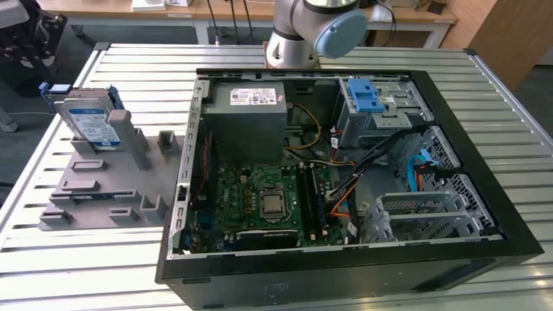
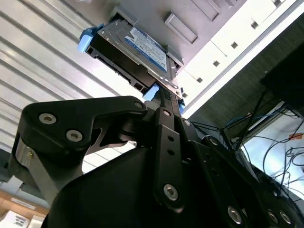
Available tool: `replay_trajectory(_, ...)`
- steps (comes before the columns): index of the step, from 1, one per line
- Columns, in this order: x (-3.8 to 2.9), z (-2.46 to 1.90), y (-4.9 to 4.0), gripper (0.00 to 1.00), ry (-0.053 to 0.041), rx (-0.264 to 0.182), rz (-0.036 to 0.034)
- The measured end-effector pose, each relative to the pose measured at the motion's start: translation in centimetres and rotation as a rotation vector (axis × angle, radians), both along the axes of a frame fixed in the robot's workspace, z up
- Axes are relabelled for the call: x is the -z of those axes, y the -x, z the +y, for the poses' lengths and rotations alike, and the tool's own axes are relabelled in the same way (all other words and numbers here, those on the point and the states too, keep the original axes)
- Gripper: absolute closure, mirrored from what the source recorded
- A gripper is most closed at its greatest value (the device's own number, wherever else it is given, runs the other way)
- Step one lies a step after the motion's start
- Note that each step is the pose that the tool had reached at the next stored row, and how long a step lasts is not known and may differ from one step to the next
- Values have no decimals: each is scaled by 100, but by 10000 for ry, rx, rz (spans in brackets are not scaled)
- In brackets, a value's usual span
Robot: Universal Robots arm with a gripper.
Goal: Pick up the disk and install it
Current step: 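Pick up the disk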
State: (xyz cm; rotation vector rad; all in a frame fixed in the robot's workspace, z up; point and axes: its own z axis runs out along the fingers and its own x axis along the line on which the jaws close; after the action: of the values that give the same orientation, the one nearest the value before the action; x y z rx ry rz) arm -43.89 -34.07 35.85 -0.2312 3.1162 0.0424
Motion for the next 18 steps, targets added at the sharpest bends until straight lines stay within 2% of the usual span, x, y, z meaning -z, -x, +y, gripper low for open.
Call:
replay_trajectory(10,4,1,0,89,26,-1050,17)
replay_trajectory(18,7,1,0,89,29,-2449,19)
